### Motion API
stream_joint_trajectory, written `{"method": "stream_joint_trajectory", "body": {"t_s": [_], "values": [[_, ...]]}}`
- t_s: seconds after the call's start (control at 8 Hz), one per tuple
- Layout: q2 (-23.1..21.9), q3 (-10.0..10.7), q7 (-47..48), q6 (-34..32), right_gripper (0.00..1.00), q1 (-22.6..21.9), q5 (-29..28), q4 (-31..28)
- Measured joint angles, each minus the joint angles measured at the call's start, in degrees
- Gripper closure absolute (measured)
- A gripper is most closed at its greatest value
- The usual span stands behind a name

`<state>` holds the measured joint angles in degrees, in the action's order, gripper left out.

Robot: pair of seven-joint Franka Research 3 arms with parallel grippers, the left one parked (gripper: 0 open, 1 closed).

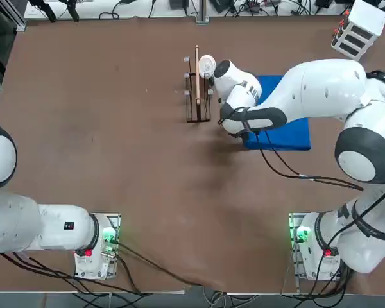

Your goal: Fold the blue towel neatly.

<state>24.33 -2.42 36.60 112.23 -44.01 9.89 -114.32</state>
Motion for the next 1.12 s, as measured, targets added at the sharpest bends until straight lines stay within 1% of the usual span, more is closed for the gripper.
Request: {"method": "stream_joint_trajectory", "body": {"t_s": [0.88,1.12], "values": [[1.1,0.0,0.5,-0.8,0.98,-1.0,0.0,0.0],[1.1,0.0,0.7,-0.8,0.96,-1.4,0.0,0.0]]}}
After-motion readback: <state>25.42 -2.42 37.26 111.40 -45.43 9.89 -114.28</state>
